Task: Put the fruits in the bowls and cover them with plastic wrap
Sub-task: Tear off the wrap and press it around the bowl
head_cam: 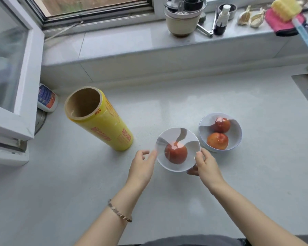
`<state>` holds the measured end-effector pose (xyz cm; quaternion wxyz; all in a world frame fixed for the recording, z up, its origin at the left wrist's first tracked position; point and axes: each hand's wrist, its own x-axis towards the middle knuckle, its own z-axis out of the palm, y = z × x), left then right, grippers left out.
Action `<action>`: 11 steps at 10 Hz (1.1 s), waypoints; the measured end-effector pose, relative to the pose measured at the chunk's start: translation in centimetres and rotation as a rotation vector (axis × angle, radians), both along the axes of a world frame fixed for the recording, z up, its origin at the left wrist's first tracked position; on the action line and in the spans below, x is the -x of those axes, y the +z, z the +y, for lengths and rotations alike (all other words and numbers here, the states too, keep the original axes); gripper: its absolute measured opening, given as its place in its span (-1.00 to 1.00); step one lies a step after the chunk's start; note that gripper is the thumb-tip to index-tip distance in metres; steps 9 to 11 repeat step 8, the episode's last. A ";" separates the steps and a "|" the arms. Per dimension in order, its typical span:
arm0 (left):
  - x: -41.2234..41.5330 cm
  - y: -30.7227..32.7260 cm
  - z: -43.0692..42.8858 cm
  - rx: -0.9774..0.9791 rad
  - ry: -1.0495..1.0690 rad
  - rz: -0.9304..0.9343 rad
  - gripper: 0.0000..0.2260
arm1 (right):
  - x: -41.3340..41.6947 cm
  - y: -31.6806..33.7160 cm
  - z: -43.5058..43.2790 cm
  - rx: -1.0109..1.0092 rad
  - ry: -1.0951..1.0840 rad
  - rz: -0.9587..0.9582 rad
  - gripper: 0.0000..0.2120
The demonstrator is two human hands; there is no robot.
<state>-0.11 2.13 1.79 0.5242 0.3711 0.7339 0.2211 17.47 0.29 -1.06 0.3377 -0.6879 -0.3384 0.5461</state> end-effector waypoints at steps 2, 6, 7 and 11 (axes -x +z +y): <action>2.0 0.0 -2.1 0.041 -0.099 0.006 -0.91 | 0.8 -4.6 4.7 0.063 -0.147 0.002 -0.74; 0.7 0.3 -1.9 -0.014 -0.146 -0.028 -0.93 | 1.3 -3.8 5.0 0.138 -0.172 0.029 -0.78; 0.8 0.5 -1.9 -0.041 -0.171 -0.022 -0.93 | 1.0 -3.1 4.7 0.112 -0.181 0.082 -0.80; 1.2 0.6 -2.0 -0.049 -0.186 -0.009 -0.93 | 0.5 -2.9 4.4 0.129 -0.107 -0.035 -0.78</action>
